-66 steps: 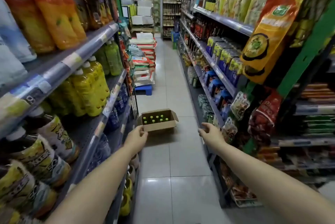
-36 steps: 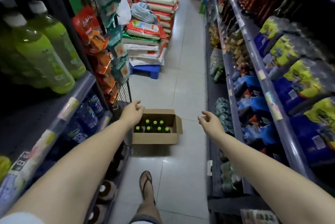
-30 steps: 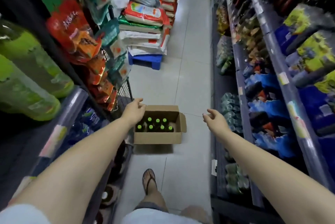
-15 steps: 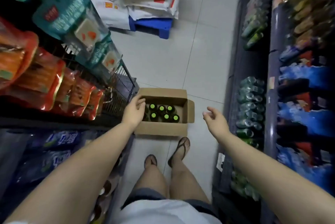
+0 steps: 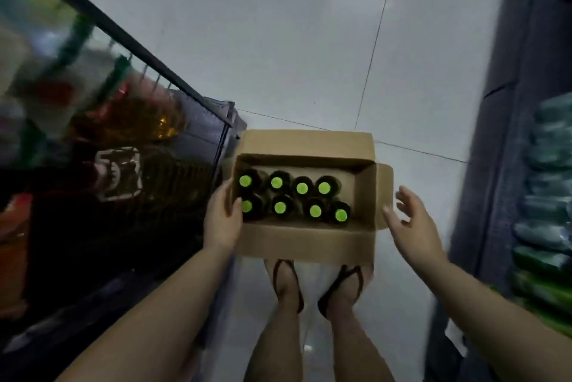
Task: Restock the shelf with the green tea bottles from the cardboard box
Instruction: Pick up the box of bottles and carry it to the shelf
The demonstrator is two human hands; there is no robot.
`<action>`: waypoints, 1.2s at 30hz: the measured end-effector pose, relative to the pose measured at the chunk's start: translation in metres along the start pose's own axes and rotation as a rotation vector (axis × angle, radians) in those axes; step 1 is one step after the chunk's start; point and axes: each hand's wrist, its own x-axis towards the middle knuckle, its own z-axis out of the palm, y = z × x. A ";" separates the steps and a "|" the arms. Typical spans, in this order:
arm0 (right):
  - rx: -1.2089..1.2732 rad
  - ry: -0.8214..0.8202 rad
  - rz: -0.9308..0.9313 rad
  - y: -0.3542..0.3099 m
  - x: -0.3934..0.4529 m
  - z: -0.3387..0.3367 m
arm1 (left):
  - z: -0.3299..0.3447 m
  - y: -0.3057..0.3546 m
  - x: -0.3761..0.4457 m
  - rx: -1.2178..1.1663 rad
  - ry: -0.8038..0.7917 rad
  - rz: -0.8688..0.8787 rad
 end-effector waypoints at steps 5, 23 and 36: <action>-0.069 0.030 -0.047 0.058 0.088 0.056 | 0.038 -0.072 0.067 0.048 0.106 -0.066; -0.256 0.014 -0.220 0.126 0.136 0.084 | 0.055 -0.133 0.101 0.165 -0.158 0.093; -0.022 0.044 -0.185 0.114 0.088 0.021 | 0.035 -0.086 0.062 0.157 -0.244 0.185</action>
